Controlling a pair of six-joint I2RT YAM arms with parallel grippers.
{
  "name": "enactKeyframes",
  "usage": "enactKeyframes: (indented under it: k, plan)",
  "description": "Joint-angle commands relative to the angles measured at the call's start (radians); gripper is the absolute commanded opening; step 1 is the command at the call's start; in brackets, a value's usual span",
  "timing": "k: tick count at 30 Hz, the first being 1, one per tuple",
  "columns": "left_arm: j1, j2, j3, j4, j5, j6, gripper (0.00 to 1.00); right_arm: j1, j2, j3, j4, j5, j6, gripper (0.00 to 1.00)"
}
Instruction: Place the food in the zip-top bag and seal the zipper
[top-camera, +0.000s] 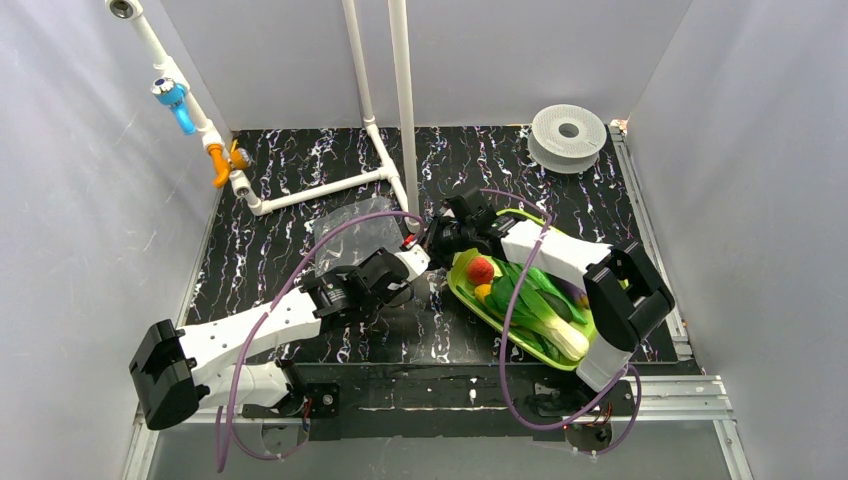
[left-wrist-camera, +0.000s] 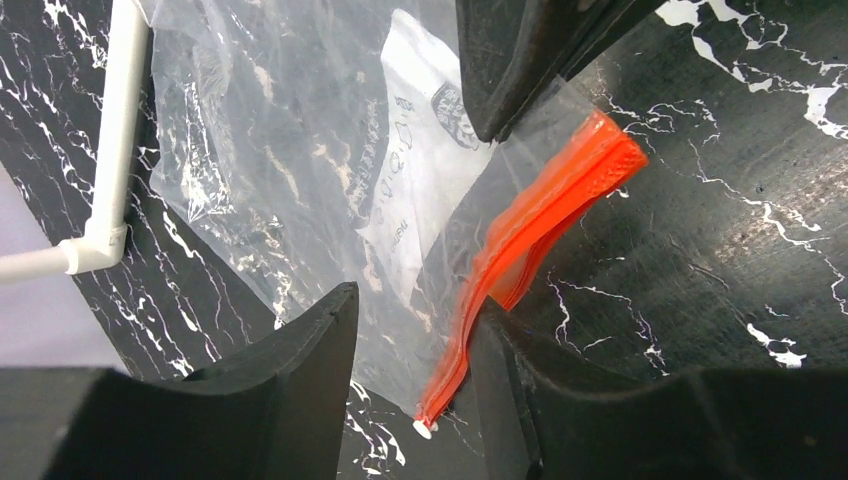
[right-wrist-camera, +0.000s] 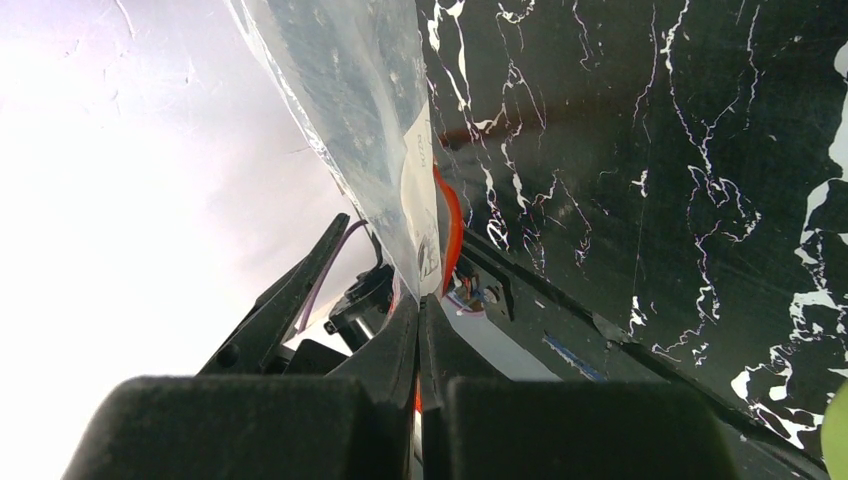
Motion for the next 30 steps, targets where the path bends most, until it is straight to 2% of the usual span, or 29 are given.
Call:
enactKeyframes:
  k: [1,6,10,15,16,17,18,19,21,23,25,26,28,30]
  plan:
    - [-0.007,-0.011,0.026,-0.019,-0.047,-0.007,0.43,0.005,-0.048,-0.011,0.039,-0.008,0.008,0.01]
    - [-0.007,0.035,0.033,-0.021,-0.089,-0.006,0.42,0.008,-0.059,-0.019,0.058,-0.022,0.028,0.01]
    - [-0.007,0.104,0.053,-0.037,-0.197,-0.008,0.35,0.009,-0.080,-0.020,0.064,-0.018,0.044,0.01]
    - [-0.007,0.120,0.056,-0.044,-0.248,-0.006,0.30,0.009,-0.087,-0.010,0.075,-0.039,0.056,0.01]
    - [-0.007,0.115,0.053,-0.044,-0.252,-0.003,0.28,0.009,-0.088,-0.007,0.074,-0.041,0.051,0.01]
    - [-0.007,0.107,0.051,-0.042,-0.255,-0.002,0.21,0.009,-0.089,-0.005,0.071,-0.041,0.047,0.01]
    - [-0.007,0.096,0.050,-0.042,-0.257,-0.001,0.05,0.009,-0.092,-0.003,0.070,-0.037,0.035,0.01]
    - [-0.007,0.081,0.049,-0.043,-0.256,-0.003,0.00,0.009,-0.092,0.001,0.066,-0.032,0.010,0.01]
    - [-0.006,0.043,0.040,-0.036,-0.223,-0.007,0.00,0.009,-0.086,0.021,0.031,-0.018,-0.074,0.02]
    - [-0.004,-0.017,0.027,-0.018,-0.167,-0.022,0.00,0.009,-0.082,0.030,0.027,-0.028,-0.170,0.13]
    - [0.001,-0.122,-0.005,0.022,-0.077,-0.032,0.00,0.009,-0.124,-0.025,0.100,-0.034,-0.252,0.40]
    - [0.004,-0.210,-0.029,0.057,-0.040,-0.037,0.00,0.003,-0.181,-0.057,0.126,-0.009,-0.316,0.59]
    - [0.004,-0.271,-0.044,0.065,-0.115,-0.045,0.00,0.001,-0.278,-0.010,0.053,0.048,-0.475,0.83]
    - [0.005,-0.273,-0.036,0.056,-0.177,-0.049,0.00,0.002,-0.318,0.021,-0.025,0.121,-0.542,0.87]
